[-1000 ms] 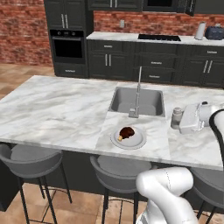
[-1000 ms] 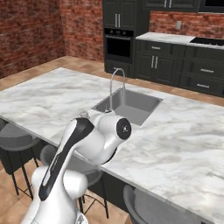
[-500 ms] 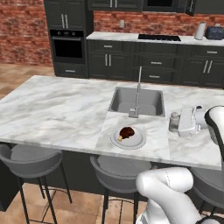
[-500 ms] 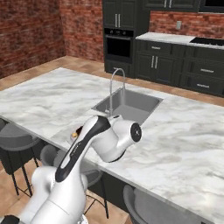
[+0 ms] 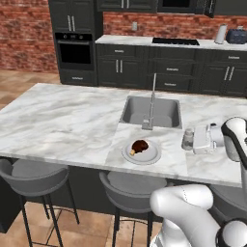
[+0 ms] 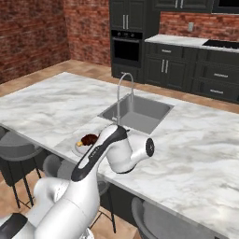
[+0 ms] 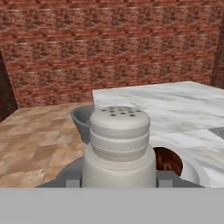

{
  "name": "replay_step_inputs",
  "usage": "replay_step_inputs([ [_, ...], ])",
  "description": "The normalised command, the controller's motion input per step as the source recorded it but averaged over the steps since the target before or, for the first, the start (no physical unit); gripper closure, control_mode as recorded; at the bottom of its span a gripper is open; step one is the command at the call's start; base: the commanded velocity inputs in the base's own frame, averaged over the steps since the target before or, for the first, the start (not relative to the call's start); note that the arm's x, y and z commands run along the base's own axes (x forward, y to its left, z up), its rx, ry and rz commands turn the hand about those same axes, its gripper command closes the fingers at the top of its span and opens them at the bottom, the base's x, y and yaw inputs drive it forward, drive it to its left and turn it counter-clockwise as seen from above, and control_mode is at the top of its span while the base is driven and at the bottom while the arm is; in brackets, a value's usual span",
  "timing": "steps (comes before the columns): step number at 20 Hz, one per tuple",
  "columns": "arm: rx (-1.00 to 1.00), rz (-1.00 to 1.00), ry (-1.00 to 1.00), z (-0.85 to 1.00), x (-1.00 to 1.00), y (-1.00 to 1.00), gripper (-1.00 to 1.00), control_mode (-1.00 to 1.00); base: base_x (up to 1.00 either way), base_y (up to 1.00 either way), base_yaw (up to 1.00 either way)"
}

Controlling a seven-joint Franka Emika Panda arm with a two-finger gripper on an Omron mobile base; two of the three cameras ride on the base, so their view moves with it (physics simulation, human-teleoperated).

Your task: Retrieve the shaker from the cabinet and place it next the steak on a plate on the dining table.

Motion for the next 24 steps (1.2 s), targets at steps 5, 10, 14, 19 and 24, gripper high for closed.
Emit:
replay_step_inputs([
  [5,0.07,0.00,0.03,-0.23,0.17,0.00,1.00,-1.00,0.00,0.00,0.00],
  [10,0.06,0.00,0.08,-0.36,0.22,0.00,1.00,-1.00,0.00,0.00,0.00],
  [14,0.03,0.00,0.04,-0.23,0.22,0.00,1.00,-1.00,0.00,0.00,0.00],
  [19,0.00,0.00,0.00,-0.05,0.30,0.00,1.00,-1.00,0.00,0.00,0.00],
  [24,-0.01,0.00,0.00,-0.15,0.31,0.00,1.00,-1.00,0.00,0.00,0.00],
])
